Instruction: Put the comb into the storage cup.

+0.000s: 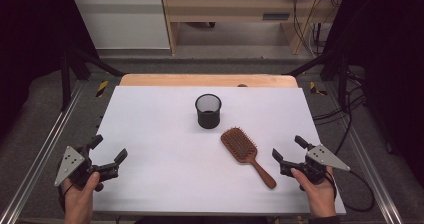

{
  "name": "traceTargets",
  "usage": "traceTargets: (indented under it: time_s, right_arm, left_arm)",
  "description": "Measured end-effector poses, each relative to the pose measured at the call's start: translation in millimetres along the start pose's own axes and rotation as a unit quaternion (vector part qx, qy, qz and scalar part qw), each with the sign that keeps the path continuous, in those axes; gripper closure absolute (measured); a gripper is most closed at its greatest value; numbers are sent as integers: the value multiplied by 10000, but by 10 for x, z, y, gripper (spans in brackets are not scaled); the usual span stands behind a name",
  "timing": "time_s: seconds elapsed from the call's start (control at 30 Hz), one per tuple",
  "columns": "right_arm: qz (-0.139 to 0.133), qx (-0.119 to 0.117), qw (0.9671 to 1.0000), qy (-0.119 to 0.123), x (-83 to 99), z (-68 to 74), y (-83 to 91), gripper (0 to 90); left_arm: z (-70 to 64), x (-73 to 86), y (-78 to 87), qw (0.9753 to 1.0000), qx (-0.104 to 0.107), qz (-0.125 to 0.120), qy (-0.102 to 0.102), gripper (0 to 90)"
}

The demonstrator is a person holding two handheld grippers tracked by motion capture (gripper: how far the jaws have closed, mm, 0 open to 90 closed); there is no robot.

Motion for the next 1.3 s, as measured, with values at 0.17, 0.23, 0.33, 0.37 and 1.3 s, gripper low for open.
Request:
traceTargets:
  time_s: [0.17, 0.23, 0.33, 0.37, 1.3]
  right_arm:
    - [396, 142, 9987, -303, 6, -42, 45, 93]
    - [587, 112, 9976, -353, 14, -50, 56, 90]
    - [803, 50, 9960, -385, 24, -21, 60, 90]
    - [869, 26, 9956, -361, 32, -3, 57, 90]
    - [2671, -504, 9622, 135, 213, 476, -37, 106]
  left_arm:
    - [1, 7, -8, 10000, -7, 25, 4, 20]
    - [2, 17, -13, 10000, -18, 44, 7, 20]
    - [0, 30, -8, 10000, -24, 82, -19, 20]
    - [-3, 34, -6, 9999, -31, 93, -23, 20]
    - [31, 38, 27, 9998, -123, 134, -37, 20]
Point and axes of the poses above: each handheld gripper's, and its own axes: y roughly backward along the jaws, x roughly out of its underside, z roughly to its left, the point moved 6 cm from there along -y, roughly forward along the jaws, and after that the axes turned 1 degree about -x, right-handed, at the moved point
